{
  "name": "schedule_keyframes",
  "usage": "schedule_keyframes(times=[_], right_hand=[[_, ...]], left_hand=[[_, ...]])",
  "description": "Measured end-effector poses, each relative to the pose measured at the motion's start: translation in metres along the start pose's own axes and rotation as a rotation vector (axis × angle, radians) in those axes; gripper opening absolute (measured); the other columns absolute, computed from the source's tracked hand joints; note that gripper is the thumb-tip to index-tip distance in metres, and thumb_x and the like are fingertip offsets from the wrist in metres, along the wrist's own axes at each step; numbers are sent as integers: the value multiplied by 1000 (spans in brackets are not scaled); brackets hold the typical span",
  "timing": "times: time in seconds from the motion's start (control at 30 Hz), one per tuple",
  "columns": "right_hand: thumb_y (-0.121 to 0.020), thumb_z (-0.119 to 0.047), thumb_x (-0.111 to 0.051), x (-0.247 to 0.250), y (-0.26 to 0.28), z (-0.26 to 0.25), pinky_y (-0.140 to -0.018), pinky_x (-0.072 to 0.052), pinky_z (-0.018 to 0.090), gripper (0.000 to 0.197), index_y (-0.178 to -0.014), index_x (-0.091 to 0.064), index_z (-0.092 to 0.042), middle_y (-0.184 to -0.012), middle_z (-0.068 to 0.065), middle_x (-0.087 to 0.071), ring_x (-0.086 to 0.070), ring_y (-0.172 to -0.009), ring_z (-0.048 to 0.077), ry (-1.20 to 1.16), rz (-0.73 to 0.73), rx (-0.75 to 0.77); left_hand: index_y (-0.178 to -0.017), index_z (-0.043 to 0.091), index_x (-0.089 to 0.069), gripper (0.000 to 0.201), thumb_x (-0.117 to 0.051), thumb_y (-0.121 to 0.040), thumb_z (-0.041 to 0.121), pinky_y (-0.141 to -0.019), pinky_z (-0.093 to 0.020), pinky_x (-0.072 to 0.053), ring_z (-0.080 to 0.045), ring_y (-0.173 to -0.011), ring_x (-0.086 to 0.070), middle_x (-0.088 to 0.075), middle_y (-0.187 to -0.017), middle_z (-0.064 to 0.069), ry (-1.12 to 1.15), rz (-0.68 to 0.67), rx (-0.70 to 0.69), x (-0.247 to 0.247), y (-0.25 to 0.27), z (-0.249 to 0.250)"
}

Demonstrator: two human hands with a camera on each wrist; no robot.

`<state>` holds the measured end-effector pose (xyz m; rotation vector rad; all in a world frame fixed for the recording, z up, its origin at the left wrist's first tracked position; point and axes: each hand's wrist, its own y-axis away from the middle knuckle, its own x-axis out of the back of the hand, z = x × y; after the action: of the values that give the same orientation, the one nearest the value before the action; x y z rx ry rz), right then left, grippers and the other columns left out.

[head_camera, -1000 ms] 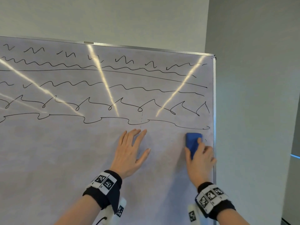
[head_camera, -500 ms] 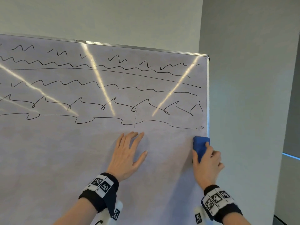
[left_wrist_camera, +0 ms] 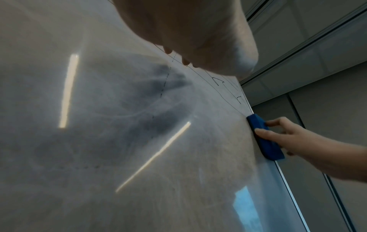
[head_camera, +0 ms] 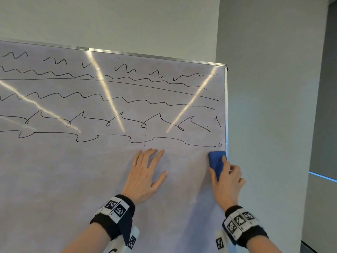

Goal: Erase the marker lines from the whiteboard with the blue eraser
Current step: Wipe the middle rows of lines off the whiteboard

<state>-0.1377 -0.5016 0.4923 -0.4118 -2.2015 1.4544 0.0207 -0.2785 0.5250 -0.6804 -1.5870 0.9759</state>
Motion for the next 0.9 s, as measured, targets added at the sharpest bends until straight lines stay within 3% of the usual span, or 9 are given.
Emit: schedule_keyframes(times=[0.2, 0.3, 0.37, 0.53, 0.6, 0.67, 0.8, 0.83, 0.9], right_hand=[[-83, -32, -67, -2, -41, -33, -73, -35, 42, 56, -129, -48, -5, -94, 18, -46, -47, -81, 34, -75, -44, -179], [-78, -31, -71, -3, -11, -31, -65, -38, 39, 59, -127, -52, -4, -88, 14, -46, -48, -72, 31, -26, -23, 42], [-79, -31, -70, -3, -2, -18, -65, -38, 40, 58, -128, -52, -6, -90, 14, -47, -49, -73, 31, -11, -39, 88], [-87, -33, -62, 2, -34, -38, -79, -34, 46, 60, -135, -41, -5, -106, 22, -45, -47, -94, 39, -127, -90, -300], [-84, -32, -66, -2, -34, -65, -74, -37, 45, 59, -132, -45, -5, -101, 22, -48, -49, -88, 39, -120, -65, -214], [-78, -29, -72, -6, -19, -86, -65, -40, 40, 59, -127, -50, -6, -92, 18, -50, -50, -78, 34, -93, -45, 6], [-73, -25, -77, -6, 4, -69, -65, -39, 37, 66, -130, -45, -15, -93, 10, -49, -50, -77, 28, -37, -98, 344], [-73, -26, -77, -4, 3, -57, -65, -38, 38, 66, -130, -44, -16, -93, 10, -49, -50, -77, 29, -26, -104, 333], [-74, -26, -77, 0, -5, -43, -66, -36, 39, 63, -128, -49, -12, -91, 13, -49, -50, -75, 31, -18, -62, 171]], left_hand=[[-146, 18, -35, 60, -32, -96, 52, -114, -44, -19, -22, -132, -37, -42, -136, -4, 15, 8, 2, 0, 3, -4], [-145, 18, -35, 60, -32, -96, 52, -115, -44, -18, -23, -131, -38, -43, -136, -5, 5, -3, 4, -3, 6, -3], [-145, 18, -36, 60, -33, -96, 52, -114, -44, -20, -23, -130, -39, -43, -136, -5, -3, -7, 4, -3, 7, -4], [-145, 17, -37, 59, -36, -95, 50, -113, -46, -22, -24, -130, -39, -43, -135, -5, -17, 10, 18, 3, 9, -10], [-145, 17, -37, 59, -36, -95, 50, -113, -46, -21, -24, -131, -39, -43, -135, -5, -9, 16, 19, 3, 7, -8], [-144, 17, -37, 60, -35, -95, 51, -113, -46, -21, -24, -131, -38, -43, -135, -6, -3, 26, 18, 2, 1, -4], [-144, 17, -38, 60, -32, -95, 53, -113, -46, -22, -25, -130, -39, -44, -135, -7, -7, 35, 29, 8, -4, -3], [-144, 17, -38, 60, -32, -95, 52, -113, -46, -21, -25, -130, -39, -44, -134, -7, -11, 35, 31, 10, -2, -6], [-144, 17, -36, 60, -32, -95, 52, -115, -45, -19, -25, -131, -39, -44, -135, -8, -24, 29, 42, 17, 3, -14]])
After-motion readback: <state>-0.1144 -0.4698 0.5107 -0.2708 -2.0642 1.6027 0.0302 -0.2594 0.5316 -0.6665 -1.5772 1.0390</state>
